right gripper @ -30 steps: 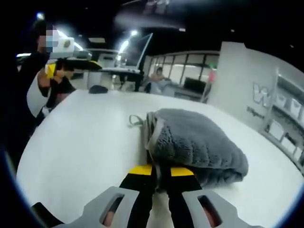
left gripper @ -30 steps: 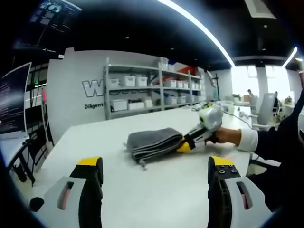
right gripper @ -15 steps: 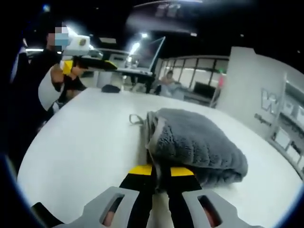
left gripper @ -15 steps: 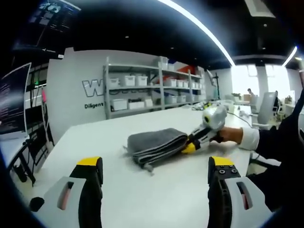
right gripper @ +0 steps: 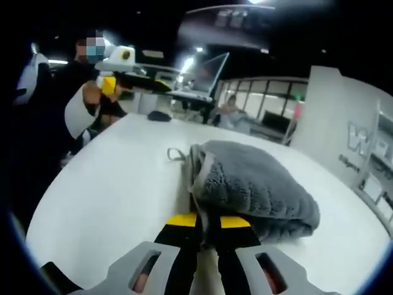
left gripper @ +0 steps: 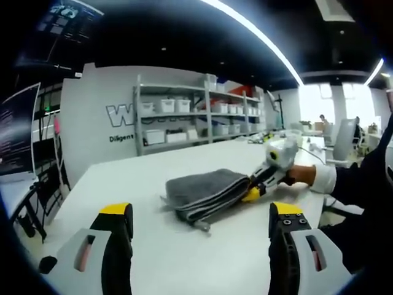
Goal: Open the folded towel by lifting each exposed corner and separating the folded layers until the towel lies flat within the target outline without major curled edges
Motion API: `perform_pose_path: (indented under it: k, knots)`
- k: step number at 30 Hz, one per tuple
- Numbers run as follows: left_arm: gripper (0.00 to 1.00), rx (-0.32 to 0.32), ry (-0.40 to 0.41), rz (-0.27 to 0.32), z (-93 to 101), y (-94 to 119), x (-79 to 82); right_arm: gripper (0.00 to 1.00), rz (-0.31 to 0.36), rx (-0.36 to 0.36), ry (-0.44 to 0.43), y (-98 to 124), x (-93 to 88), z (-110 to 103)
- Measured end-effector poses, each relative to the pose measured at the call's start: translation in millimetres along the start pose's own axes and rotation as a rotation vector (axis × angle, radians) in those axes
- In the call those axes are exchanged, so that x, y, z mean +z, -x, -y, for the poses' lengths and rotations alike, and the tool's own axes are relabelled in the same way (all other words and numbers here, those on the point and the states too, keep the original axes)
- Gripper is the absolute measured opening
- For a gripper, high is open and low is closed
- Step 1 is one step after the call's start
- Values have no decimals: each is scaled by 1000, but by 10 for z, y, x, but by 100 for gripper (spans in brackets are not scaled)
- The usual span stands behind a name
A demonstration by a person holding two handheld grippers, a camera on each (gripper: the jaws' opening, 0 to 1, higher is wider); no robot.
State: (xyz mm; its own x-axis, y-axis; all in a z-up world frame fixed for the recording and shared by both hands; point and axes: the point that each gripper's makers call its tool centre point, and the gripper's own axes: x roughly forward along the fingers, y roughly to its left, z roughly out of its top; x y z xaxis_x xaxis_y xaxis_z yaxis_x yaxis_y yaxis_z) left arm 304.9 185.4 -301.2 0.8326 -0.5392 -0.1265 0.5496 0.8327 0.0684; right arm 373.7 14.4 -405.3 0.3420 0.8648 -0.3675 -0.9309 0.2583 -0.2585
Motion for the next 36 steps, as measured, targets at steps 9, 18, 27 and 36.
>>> perform_pose_path:
  k: [9, 18, 27, 36]
  knots:
    - [90, 0, 1, -4, -4, -10, -14, 4, 4, 17, 8, 92, -7, -121]
    - [90, 1, 0, -4, -1, -13, -5, 4, 4, 19, 11, 174, -18, -216]
    - [90, -8, 3, -4, 25, -24, -5, 4, 5, 33, -4, 309, -46, -312]
    - [89, -21, 6, -7, 60, -47, -10, 4, 10, 61, 55, 409, -42, -435]
